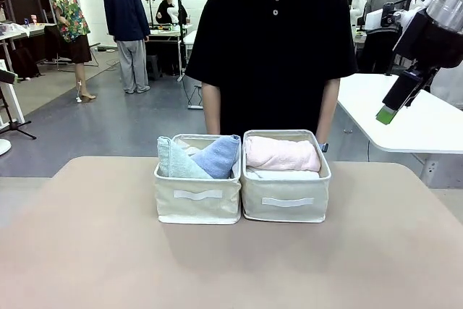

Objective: Sort the towels based on their folding style.
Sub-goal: Pick up another triangle-folded towel from the table and place it in the left Fabric basket.

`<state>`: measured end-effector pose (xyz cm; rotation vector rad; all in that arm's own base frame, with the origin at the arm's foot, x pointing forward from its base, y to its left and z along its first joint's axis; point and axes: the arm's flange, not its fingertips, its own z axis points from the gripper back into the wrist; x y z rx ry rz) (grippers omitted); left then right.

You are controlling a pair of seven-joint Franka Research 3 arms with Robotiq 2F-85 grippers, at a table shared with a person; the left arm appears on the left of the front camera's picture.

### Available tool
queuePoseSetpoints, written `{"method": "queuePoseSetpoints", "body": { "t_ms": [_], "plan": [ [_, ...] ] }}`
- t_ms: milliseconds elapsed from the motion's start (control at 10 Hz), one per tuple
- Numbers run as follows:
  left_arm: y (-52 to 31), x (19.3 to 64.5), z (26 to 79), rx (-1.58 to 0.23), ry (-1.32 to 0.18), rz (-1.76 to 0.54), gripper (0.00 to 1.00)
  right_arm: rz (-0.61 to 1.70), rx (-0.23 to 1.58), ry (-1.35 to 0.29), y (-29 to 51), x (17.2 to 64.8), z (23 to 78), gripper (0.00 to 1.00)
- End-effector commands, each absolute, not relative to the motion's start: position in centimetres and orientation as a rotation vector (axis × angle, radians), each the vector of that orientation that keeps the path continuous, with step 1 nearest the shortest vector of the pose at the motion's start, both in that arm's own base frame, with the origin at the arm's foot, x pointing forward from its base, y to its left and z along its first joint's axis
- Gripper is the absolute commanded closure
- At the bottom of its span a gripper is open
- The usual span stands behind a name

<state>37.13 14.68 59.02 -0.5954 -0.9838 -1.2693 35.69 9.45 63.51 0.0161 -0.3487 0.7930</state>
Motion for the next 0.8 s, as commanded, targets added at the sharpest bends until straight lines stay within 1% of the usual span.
{"method": "queuePoseSetpoints", "body": {
  "t_ms": [0,100,300,400,600,700],
  "plan": [
    [14.7,37.2,59.0,-0.6,-1.012,-1.283,0.0,0.793,0.016,-0.349,9.5,35.7,63.5,0.0],
    [14.7,37.2,59.0,-0.6,-1.012,-1.283,0.0,0.908,0.175,-0.361,4.8,36.2,64.6,0.0],
    [14.7,37.2,59.0,-0.6,-1.012,-1.283,0.0,1.107,0.512,-0.482,-4.0,36.3,66.3,0.0],
    [14.7,37.2,59.0,-0.6,-1.012,-1.283,0.0,1.151,0.623,-0.543,-8.3,36.5,66.2,0.0],
    [14.7,37.2,59.0,-0.6,-1.012,-1.283,0.0,1.242,0.78,-0.62,-13.9,37.1,64.5,0.0],
    [14.7,37.2,59.0,-0.6,-1.012,-1.283,0.0,1.245,0.8,-0.669,-15.7,37.6,63.3,0.0]
  ]
}}
